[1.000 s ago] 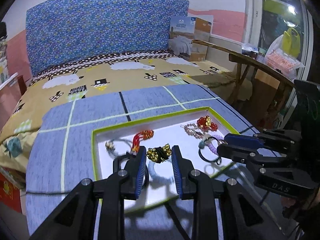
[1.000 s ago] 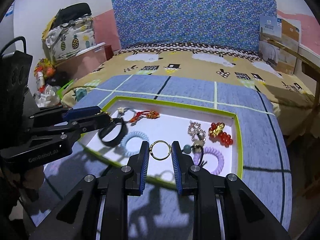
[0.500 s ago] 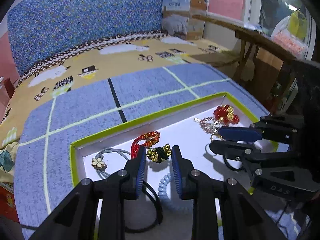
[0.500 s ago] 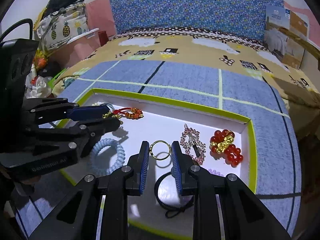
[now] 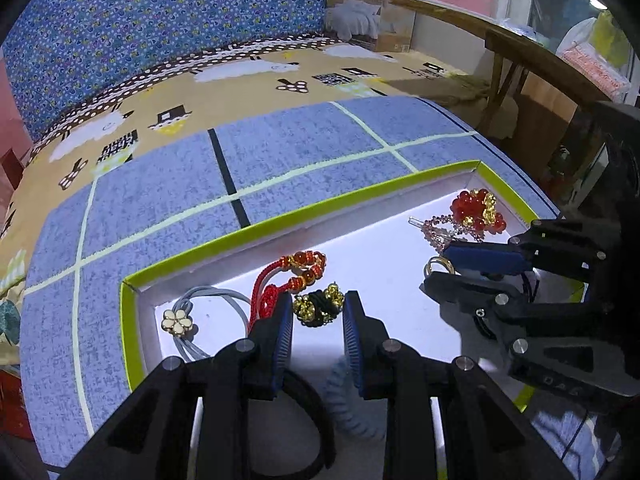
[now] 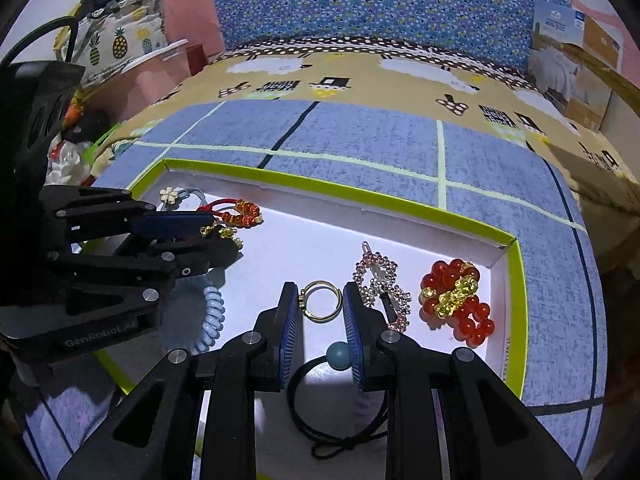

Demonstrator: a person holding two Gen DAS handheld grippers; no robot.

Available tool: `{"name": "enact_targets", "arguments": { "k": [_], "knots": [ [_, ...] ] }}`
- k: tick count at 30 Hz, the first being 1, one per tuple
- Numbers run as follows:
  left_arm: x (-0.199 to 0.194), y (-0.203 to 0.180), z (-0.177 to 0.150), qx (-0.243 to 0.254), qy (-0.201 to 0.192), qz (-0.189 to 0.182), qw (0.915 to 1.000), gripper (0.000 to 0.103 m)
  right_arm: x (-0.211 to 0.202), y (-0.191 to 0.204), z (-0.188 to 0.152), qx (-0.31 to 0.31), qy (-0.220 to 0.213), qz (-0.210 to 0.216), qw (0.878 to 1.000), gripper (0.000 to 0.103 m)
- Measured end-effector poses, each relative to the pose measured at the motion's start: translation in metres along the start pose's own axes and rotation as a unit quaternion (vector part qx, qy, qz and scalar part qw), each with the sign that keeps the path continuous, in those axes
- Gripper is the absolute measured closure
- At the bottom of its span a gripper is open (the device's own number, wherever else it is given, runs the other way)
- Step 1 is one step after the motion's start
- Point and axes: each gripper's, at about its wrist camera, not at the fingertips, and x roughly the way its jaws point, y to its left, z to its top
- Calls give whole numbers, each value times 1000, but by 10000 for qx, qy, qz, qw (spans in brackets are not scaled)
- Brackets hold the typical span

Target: Organize jewelry

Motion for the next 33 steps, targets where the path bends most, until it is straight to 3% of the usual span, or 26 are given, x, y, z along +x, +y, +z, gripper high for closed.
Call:
{"name": "enact_targets", "arguments": {
  "k": [2,6,15,26,33],
  "knots": [
    [0,-1,1,9,4,17,10000,75,0,0,0,-13,2,-12,10000,79],
    [-1,-2,2,19,-7,30,10000,74,-1,2,-1,-20,-13,-19,10000,68],
    [-22,3,-6,-156,-334,-44,9993,74,-16,3,-1,-15,-197,-58,9998,68],
    [-78,4,-36,-485,-960,151,9941,74,-75,12,-24,185,-706,-170,9972,68],
    [-119,-15,-69,-628,-1364,313,9882,74,-118,28,-59,331,-1022,-190,9940,68]
  ]
}}
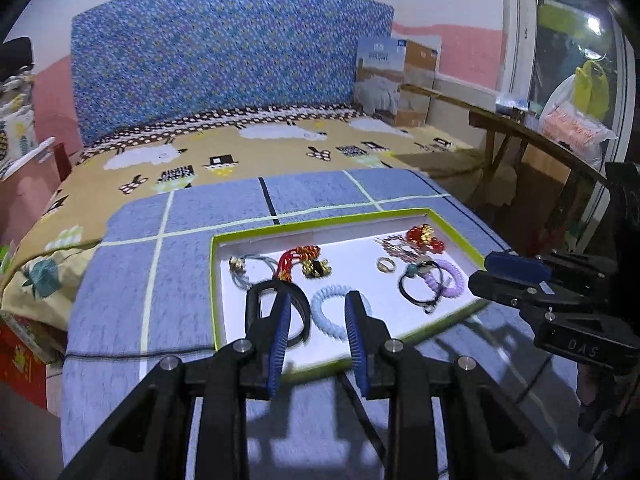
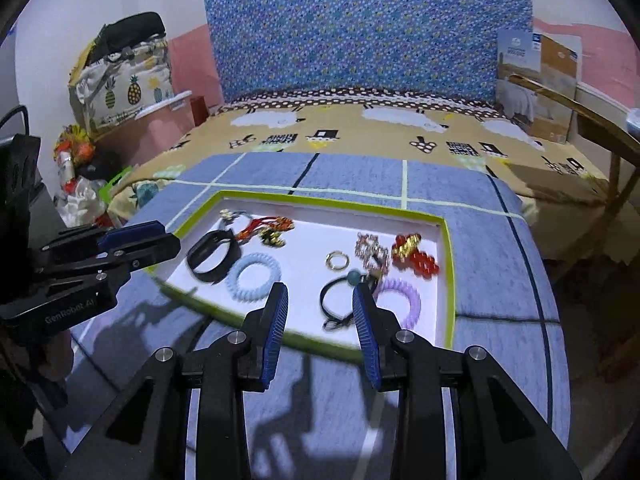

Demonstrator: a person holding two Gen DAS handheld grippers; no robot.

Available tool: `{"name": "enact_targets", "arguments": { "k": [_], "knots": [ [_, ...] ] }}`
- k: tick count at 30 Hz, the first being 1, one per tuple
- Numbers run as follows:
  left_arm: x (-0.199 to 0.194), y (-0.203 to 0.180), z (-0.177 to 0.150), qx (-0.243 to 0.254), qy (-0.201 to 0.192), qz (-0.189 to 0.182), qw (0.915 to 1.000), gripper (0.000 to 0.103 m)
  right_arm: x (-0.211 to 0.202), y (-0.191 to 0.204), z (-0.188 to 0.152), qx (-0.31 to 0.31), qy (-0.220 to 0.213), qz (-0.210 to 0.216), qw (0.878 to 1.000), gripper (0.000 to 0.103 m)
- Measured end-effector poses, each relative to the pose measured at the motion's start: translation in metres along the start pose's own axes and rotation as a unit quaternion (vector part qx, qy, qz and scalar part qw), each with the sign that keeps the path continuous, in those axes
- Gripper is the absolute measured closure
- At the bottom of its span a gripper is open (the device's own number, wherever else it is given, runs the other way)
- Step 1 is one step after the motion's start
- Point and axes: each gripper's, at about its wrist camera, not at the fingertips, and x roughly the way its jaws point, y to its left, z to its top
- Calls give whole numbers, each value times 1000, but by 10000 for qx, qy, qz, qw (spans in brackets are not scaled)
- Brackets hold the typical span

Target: Organize jewelry

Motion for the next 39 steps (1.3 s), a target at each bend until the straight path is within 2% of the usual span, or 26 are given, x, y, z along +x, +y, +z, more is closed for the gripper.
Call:
{"name": "enact_targets", "arguments": {
  "k": [9,22,39],
  "knots": [
    [-51,-15,-37,-108,-261,209,9994,74,-53,22,-42,108,-270,-94,9995,68],
    [-91,-28,-84,-271,-388,355,9982,74,-93,34,-92,200,-378,-280,9987,68],
    [-98,-34,-95,-250,-455,515,9973,74,-105,41,-97,113,-527,-438,9976,68]
  ]
}}
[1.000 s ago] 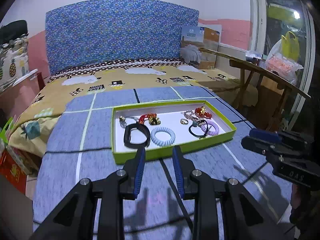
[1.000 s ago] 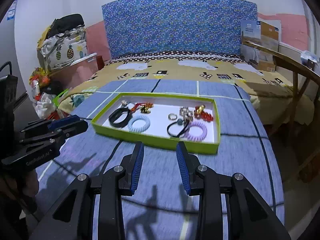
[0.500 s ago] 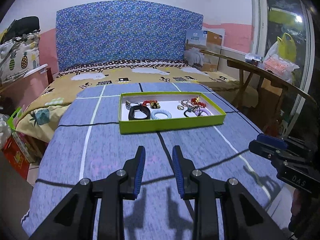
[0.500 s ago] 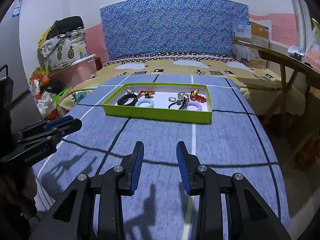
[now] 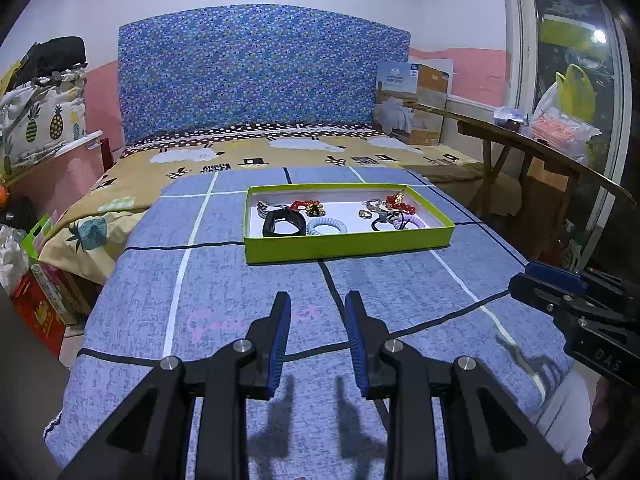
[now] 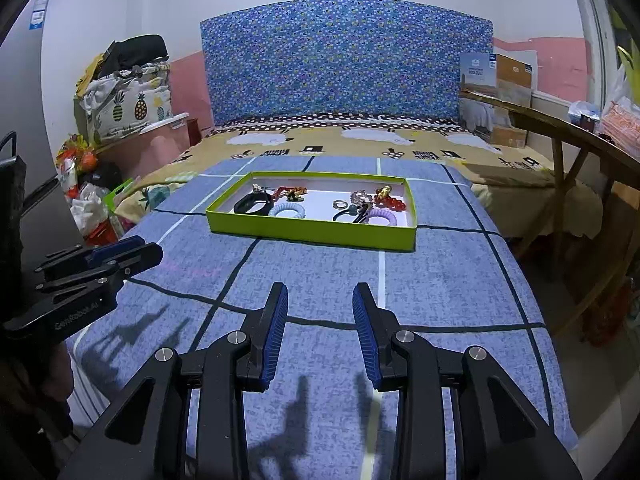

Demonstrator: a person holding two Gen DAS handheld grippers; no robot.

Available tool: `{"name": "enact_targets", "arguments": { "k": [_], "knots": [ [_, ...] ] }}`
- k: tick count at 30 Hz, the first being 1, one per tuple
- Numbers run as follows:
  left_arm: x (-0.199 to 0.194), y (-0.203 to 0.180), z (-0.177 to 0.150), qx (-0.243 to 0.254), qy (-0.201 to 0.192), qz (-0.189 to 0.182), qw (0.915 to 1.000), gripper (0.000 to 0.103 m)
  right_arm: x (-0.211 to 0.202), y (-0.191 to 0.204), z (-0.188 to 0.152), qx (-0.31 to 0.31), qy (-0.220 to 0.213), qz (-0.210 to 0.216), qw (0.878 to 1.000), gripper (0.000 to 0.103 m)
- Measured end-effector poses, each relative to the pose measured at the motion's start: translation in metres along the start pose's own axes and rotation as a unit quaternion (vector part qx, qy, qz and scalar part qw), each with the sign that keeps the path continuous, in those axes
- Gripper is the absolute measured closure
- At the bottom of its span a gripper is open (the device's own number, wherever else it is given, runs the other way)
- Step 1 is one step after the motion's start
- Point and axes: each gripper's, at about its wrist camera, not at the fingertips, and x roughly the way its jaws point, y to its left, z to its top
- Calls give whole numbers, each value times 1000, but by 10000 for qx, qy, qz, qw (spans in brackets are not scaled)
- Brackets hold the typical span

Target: Organize jewelry

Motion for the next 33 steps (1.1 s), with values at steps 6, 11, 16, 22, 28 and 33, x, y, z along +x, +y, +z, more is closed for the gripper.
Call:
{"name": "enact_targets", "arguments": {
  "k": [6,11,16,22,28,33],
  "knots": [
    [1,0,0,22,7,11,10000,74,0,1,0,-2,10,1,10000,68],
    [2,-2,-1,36,7,25,10000,74,0,1,0,-5,9,0,10000,68],
    [2,-3,-1,82,7,30,10000,74,2,2,0,-5,44,3,10000,68],
    [2,-5,-2,114,13,41,9999,74,3,2,-1,-8,45,20,10000,68],
    [2,-5,-2,118,12,43,9999,74,3,3,-1,16,72,35,10000,68],
    [2,-5,-2,126,11,45,9999,74,3,4,-1,11,73,36,10000,68]
  ]
}}
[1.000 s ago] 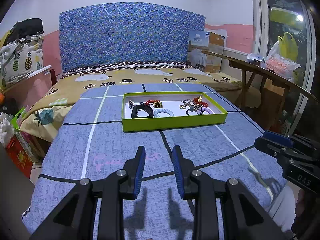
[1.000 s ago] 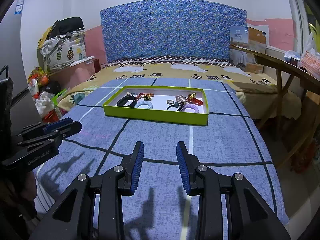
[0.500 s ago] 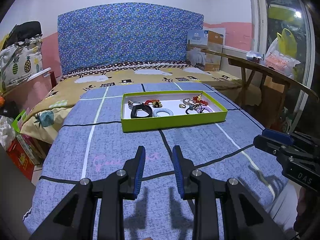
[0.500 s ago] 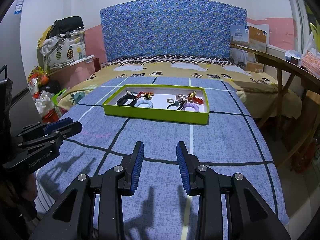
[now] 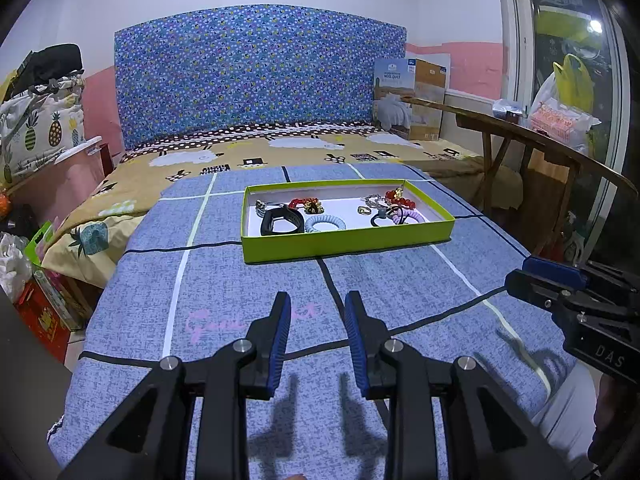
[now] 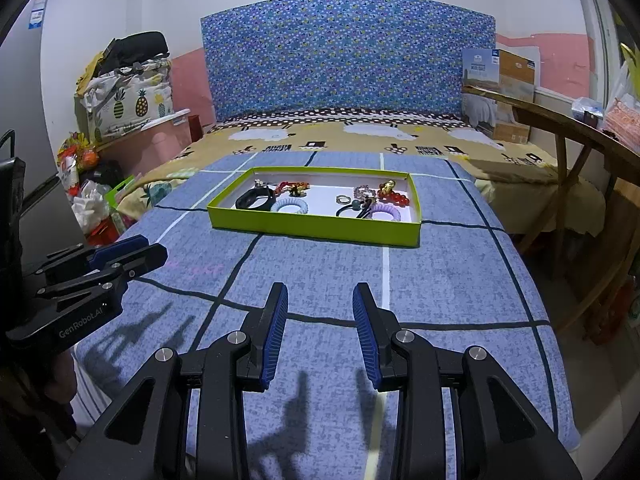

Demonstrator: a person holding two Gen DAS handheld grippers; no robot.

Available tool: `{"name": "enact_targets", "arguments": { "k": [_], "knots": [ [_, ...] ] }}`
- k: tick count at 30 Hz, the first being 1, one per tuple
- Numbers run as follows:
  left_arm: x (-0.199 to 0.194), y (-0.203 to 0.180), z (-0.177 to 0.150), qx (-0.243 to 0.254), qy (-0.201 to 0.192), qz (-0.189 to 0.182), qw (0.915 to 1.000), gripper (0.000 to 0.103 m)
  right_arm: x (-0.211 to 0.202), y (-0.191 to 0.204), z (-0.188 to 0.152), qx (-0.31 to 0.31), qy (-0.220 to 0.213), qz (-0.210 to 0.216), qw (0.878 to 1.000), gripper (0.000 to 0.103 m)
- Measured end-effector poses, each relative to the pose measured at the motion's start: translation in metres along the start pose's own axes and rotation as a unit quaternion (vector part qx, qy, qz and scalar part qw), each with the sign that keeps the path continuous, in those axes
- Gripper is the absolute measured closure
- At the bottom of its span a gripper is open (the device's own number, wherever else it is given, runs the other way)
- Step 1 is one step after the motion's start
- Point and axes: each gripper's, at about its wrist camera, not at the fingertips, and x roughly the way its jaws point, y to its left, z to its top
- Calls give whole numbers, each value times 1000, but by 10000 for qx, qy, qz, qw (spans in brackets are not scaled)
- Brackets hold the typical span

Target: Organize jewelry

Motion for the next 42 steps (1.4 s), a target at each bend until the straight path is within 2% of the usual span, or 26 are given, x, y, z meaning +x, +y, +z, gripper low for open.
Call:
{"name": "enact_targets", "arguments": {
  "k": [42],
  "knots": [
    [1,1,-4,31,41,-6,10000,74,4,1,-2,14,78,35,10000,68]
  ]
}}
